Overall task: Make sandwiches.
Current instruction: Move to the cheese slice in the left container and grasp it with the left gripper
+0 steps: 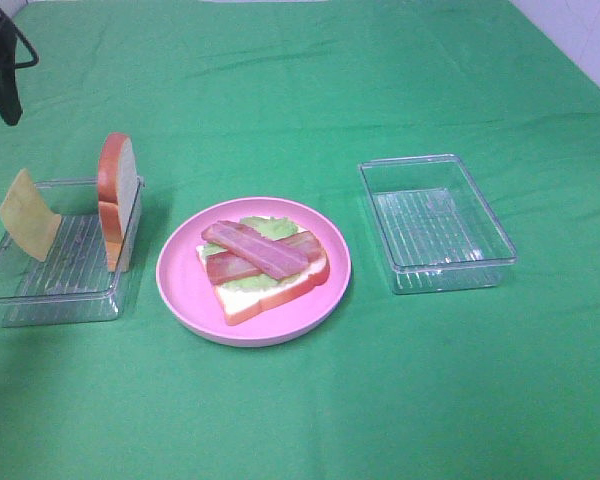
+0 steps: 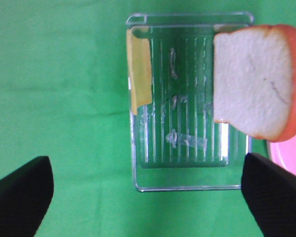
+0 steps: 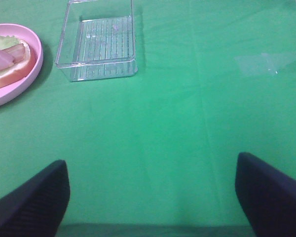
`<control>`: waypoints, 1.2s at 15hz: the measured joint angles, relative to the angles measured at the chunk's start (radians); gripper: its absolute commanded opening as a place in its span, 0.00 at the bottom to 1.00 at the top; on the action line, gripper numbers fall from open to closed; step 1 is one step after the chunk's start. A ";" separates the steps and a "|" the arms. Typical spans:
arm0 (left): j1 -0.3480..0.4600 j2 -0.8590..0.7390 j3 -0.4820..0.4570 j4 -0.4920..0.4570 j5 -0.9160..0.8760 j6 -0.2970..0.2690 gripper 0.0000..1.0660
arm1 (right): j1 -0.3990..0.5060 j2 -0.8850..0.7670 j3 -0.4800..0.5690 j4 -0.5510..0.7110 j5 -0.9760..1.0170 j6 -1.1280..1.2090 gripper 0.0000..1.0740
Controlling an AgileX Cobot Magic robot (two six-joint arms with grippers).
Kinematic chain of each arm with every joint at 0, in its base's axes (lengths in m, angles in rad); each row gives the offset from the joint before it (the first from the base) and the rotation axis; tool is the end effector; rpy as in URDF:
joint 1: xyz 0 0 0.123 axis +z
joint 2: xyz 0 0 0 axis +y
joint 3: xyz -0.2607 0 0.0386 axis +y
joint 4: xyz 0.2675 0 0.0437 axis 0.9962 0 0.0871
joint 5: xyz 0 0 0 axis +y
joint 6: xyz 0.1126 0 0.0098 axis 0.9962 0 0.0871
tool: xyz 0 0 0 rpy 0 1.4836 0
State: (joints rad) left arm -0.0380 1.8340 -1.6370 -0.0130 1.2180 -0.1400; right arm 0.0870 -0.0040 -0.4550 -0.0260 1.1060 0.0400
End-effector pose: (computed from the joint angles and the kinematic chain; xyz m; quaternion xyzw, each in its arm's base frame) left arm 0.4028 -0.0167 0.2455 -0.0521 0.9912 -0.0171 0.1202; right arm 0.0554 0.0022 0.2582 -0.0200 0.8746 0.0178 0.4840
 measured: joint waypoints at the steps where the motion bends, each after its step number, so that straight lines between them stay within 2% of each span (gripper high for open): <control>1: 0.017 0.000 0.028 0.000 -0.014 0.004 0.89 | 0.000 0.000 0.000 0.000 0.000 0.000 0.81; 3: 0.043 0.010 0.055 -0.011 -0.052 0.015 0.89 | 0.000 0.000 0.000 0.000 0.000 0.000 0.81; 5: 0.065 0.084 0.056 -0.076 -0.089 0.054 0.89 | 0.000 0.000 0.000 0.000 0.000 0.000 0.81; 8: 0.065 0.159 0.053 -0.105 -0.116 0.058 0.88 | 0.000 0.000 0.000 0.000 0.000 0.000 0.81; 15: 0.065 0.310 -0.018 -0.084 -0.127 0.059 0.85 | 0.000 0.000 0.000 0.000 0.000 0.000 0.81; 18: 0.065 0.344 -0.020 -0.079 -0.146 0.059 0.85 | 0.000 0.000 0.000 0.000 0.000 0.000 0.81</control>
State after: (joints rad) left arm 0.0270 2.1780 -1.6570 -0.0920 1.0720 -0.0810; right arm 0.0870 -0.0040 -0.4550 -0.0260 1.1060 0.0400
